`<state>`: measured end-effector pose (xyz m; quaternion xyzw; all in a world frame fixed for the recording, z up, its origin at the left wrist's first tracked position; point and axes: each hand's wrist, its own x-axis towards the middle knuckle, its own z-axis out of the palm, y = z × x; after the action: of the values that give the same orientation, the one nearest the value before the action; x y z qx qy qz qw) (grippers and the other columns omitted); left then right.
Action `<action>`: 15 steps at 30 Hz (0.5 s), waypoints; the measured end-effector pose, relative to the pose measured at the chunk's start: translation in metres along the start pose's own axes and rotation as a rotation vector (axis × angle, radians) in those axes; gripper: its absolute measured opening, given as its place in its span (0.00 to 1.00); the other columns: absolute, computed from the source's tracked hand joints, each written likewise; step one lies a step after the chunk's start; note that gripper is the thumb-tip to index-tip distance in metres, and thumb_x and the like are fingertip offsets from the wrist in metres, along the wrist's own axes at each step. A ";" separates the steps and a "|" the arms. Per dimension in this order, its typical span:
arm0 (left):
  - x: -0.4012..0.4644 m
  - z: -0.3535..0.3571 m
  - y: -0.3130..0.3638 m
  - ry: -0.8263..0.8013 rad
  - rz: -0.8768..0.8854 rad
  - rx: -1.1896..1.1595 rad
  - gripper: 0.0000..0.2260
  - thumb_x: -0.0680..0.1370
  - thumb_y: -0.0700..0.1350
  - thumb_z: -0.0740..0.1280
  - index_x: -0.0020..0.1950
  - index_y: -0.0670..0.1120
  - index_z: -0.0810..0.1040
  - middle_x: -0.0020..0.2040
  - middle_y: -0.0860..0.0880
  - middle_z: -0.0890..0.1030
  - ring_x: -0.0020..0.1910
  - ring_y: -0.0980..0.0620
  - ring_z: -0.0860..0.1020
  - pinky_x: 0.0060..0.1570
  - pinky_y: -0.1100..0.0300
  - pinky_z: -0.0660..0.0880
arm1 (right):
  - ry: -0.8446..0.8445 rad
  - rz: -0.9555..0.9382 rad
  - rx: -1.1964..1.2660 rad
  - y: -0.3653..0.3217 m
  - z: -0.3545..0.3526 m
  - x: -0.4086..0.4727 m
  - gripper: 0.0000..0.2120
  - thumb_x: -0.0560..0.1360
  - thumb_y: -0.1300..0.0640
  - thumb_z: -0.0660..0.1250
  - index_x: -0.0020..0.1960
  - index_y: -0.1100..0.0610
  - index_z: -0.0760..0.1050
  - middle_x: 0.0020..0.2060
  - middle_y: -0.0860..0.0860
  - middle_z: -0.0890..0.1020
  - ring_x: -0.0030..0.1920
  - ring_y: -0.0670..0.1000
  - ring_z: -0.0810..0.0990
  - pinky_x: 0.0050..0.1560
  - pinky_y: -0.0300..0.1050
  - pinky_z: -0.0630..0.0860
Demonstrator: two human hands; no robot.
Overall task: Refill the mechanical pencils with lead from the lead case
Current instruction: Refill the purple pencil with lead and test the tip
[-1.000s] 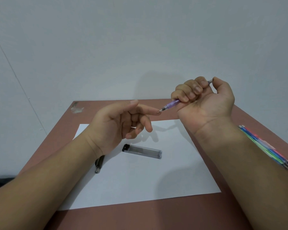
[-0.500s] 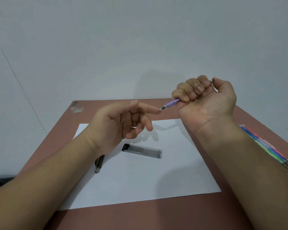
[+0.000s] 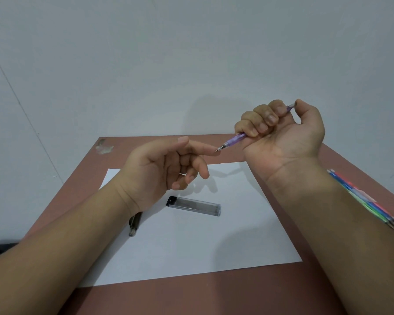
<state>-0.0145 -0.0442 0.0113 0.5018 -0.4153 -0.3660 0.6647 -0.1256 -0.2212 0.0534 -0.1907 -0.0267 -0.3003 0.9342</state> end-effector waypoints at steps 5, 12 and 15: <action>0.000 0.000 0.001 -0.004 -0.008 0.001 0.22 0.75 0.52 0.61 0.59 0.38 0.83 0.42 0.37 0.80 0.35 0.45 0.67 0.31 0.53 0.56 | -0.008 -0.014 -0.030 -0.001 0.002 -0.001 0.20 0.78 0.46 0.53 0.32 0.56 0.64 0.29 0.49 0.62 0.28 0.50 0.59 0.32 0.42 0.57; 0.000 0.003 0.001 0.008 -0.035 -0.012 0.23 0.77 0.52 0.57 0.59 0.39 0.83 0.42 0.38 0.80 0.34 0.46 0.67 0.31 0.53 0.56 | -0.023 -0.025 -0.069 -0.001 0.005 -0.004 0.21 0.79 0.46 0.53 0.32 0.56 0.64 0.29 0.50 0.61 0.28 0.51 0.58 0.31 0.43 0.58; -0.001 0.003 0.001 0.005 -0.038 -0.012 0.24 0.77 0.53 0.57 0.59 0.39 0.83 0.42 0.38 0.80 0.34 0.46 0.67 0.31 0.54 0.56 | -0.024 -0.034 -0.083 0.000 0.006 -0.004 0.21 0.79 0.46 0.53 0.31 0.56 0.64 0.28 0.50 0.62 0.28 0.50 0.58 0.31 0.43 0.58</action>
<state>-0.0175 -0.0443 0.0130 0.5063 -0.4019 -0.3799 0.6617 -0.1284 -0.2171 0.0582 -0.2324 -0.0287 -0.3149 0.9198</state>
